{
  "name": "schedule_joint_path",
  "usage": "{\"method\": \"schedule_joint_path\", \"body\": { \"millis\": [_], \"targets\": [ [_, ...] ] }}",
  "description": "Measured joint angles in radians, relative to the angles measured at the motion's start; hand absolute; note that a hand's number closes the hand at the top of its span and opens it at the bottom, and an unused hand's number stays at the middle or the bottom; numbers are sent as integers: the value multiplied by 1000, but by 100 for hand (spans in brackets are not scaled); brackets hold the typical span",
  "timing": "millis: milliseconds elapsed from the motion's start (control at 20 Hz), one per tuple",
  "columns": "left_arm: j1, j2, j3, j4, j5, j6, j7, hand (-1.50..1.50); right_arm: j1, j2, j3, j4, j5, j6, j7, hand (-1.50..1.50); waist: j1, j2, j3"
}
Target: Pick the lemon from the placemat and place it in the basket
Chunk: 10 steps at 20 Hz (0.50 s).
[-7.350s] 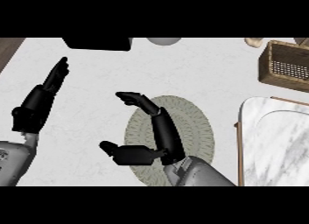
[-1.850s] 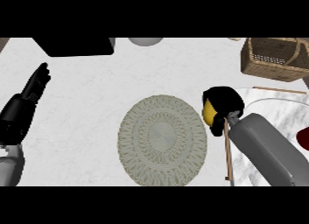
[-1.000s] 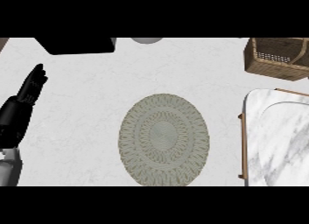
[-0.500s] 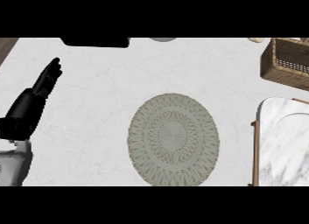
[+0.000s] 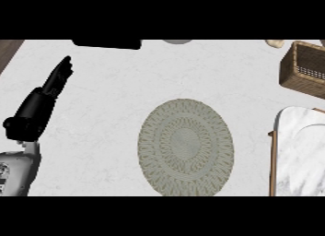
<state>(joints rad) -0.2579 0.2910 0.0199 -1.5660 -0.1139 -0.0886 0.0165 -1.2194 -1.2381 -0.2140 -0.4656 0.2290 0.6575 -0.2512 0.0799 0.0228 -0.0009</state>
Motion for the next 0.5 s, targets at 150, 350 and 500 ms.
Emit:
{"method": "schedule_joint_path", "body": {
  "millis": [150,350,500],
  "targets": [
    [-12,-1,4,5,1,-1,1,0,-67,44,34,26,35,10,50,150,0,0,0],
    [-7,-4,3,5,-5,2,2,0,-127,98,80,61,85,28,80,150,-3,0,0],
    [-10,-4,6,18,-9,3,-2,0,-155,126,107,95,119,47,88,150,-9,1,0]
  ]
}}
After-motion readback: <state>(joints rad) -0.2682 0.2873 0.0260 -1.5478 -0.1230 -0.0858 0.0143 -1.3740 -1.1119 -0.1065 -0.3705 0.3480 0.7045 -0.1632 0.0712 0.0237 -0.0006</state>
